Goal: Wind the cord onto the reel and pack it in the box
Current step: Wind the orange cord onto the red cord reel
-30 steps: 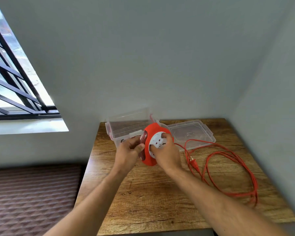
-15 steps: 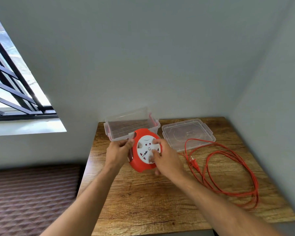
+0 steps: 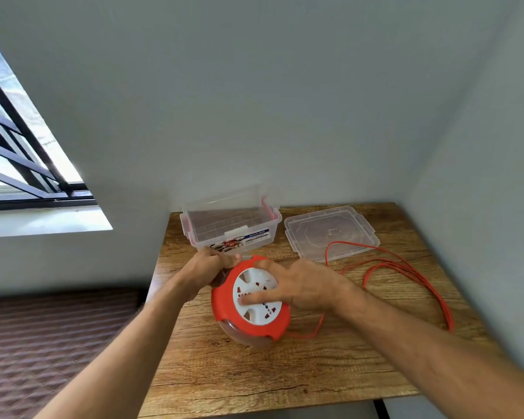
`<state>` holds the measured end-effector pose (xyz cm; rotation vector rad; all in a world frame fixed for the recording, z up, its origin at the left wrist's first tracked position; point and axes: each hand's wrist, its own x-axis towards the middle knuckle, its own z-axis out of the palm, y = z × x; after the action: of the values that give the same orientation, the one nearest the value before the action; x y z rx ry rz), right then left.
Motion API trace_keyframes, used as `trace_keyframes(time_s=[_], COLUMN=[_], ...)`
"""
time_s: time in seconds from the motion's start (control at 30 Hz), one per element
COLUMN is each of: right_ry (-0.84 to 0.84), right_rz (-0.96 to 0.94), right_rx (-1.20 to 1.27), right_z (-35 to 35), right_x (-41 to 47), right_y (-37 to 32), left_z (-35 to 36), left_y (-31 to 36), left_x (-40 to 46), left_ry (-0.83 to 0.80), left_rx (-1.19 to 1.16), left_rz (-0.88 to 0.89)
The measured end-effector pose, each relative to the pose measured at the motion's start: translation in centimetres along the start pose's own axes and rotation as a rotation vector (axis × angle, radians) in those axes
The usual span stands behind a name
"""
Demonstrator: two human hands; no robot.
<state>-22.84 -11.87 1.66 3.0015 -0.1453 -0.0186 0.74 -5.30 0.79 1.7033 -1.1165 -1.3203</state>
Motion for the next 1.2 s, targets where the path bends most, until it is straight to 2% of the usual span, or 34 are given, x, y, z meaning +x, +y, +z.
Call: trace_keyframes(time_s=[0.1,0.2,0.4,0.63,0.73,0.83,0.93,1.0,1.1,1.2], right_ry=[0.037,0.044,-0.005,-0.011,0.002,0.115,0.277,0.370,0.462,0.524], right_rz=[-0.212,-0.296,-0.153,-0.159,-0.095,0.114,0.523,0.818,1.223,1.454], right_rx=[-0.074,-0.072,-0.028,-0.045,-0.073,-0.042,0.134,0.393,0.929,1.399], right_z=[0.0,0.4,0.7,1.2,1.4,1.8,2.3,2.4,1.8,1.4], right_x=[0.4,0.7,1.4,1.4,1.5,1.8,2.8,3.4,4.5,5.1], right_y=[0.1,-0.2,-0.4,0.1,0.0,-0.3,-0.7,-1.0,-1.1,-0.8], left_z=[0.0,-0.5,-1.2,-0.9,-0.6,-0.5,0.5,1.5,2.9,4.3], left_y=[0.7,1.3,1.2,1.4,1.5,1.4,1.0,0.9,0.6,-0.3], left_x=[0.2,0.6,0.7,0.7,0.9,0.6,0.3,0.4,0.3,-0.1], left_ry=[-0.051,-0.069,-0.076,-0.098,-0.073,0.050,0.233,0.327,0.374,0.384], left_rx=[0.024,0.065,0.127,0.103,0.075,0.006,-0.078,-0.082,-0.035,0.027], left_rz=[-0.028,-0.066,-0.079,-0.026,0.017,0.121,0.268,0.357,0.456,0.486])
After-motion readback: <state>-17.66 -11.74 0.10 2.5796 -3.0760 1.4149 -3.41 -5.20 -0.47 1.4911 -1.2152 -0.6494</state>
